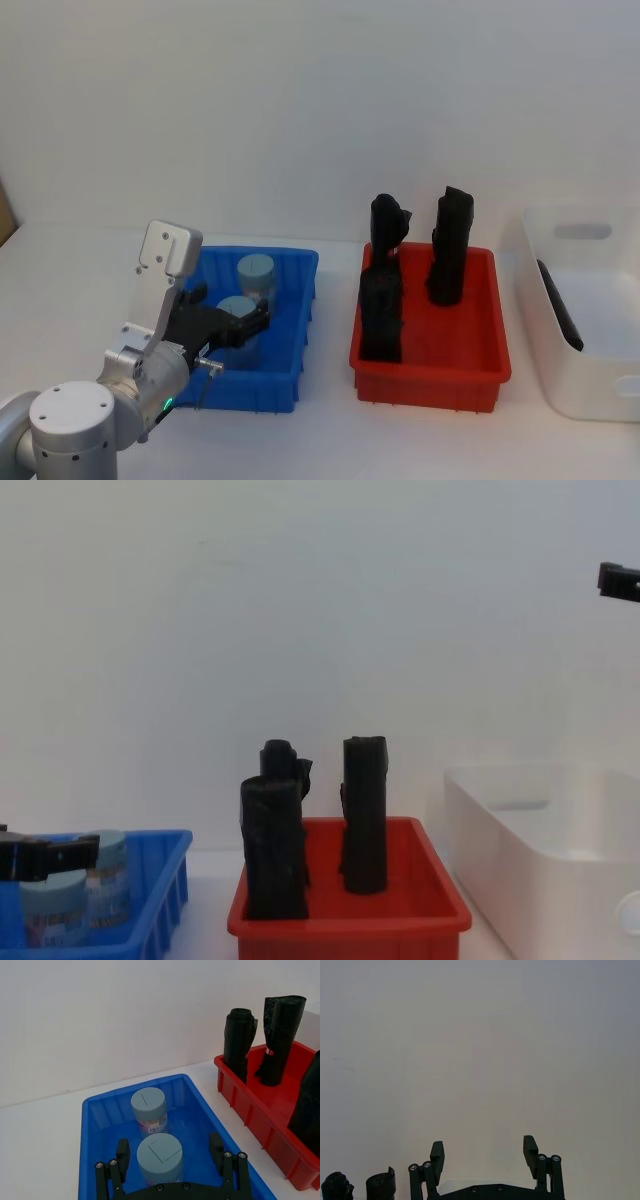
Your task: Pick the cotton swabs from the blue box and place them into the white box.
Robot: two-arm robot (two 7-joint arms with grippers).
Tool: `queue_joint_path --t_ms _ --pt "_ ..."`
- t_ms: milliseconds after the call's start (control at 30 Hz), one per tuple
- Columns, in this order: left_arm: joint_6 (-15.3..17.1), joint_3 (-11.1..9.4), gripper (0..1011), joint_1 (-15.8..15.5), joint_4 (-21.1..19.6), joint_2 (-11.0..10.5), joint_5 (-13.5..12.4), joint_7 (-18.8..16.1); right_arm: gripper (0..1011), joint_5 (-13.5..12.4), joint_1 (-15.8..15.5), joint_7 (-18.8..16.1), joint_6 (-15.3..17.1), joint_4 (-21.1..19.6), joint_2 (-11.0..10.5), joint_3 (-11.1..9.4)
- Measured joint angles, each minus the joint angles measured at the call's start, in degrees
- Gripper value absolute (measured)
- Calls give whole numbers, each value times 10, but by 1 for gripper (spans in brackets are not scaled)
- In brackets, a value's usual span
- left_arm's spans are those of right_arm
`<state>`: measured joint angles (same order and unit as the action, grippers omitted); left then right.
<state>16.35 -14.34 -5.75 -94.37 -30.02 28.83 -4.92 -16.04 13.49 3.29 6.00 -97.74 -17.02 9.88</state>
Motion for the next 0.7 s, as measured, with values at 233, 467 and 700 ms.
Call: queue_joint_path --t_ms 233,467,700 --pt "0 2 1002 -1 6 0 0 6 1002 0 0 0 0 0 0 0" --pt "-3 2 1002 -2 7 3 -2 11 1002 0 0 0 0 0 0 0" --pt "-3 2 1002 -5 12 6 -2 25 1002 0 0 0 0 0 0 0"
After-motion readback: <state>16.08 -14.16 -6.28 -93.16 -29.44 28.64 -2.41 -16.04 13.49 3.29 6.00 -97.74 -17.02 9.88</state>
